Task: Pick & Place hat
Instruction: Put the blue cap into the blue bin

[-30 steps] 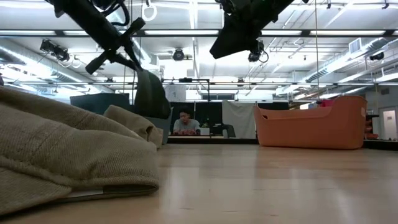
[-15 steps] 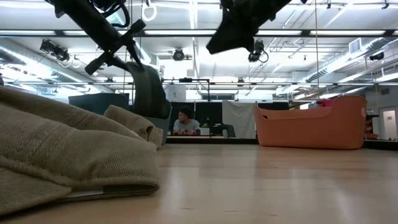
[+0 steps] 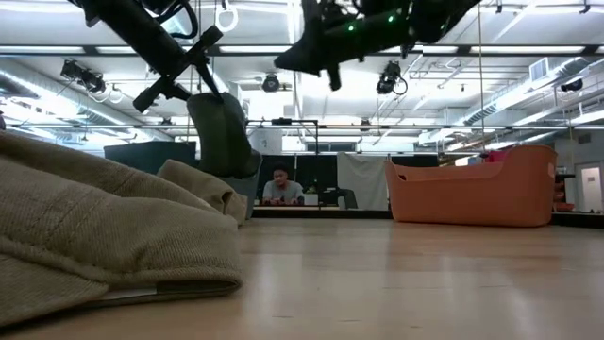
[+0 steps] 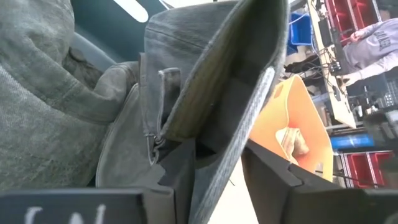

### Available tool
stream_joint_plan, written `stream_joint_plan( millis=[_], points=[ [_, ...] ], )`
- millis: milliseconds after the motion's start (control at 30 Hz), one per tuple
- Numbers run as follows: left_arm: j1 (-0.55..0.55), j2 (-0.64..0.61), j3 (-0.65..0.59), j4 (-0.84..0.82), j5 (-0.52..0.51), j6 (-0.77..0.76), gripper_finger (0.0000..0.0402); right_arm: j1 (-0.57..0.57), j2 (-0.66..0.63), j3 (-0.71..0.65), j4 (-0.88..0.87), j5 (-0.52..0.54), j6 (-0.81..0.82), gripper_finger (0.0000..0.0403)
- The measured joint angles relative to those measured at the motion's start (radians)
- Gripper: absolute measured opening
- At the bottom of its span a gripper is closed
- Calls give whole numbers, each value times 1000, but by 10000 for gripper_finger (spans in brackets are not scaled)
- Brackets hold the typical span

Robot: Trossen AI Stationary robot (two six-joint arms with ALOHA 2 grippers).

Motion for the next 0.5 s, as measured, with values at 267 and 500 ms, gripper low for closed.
stream_joint_plan(
  millis=[267, 500],
  points=[
    [0, -1, 0, 3, -3, 2, 80, 9, 165, 66, 94, -44, 51, 2],
    [0, -1, 0, 2, -3, 35, 82, 17, 325, 284, -46, -74, -2, 1]
  ],
)
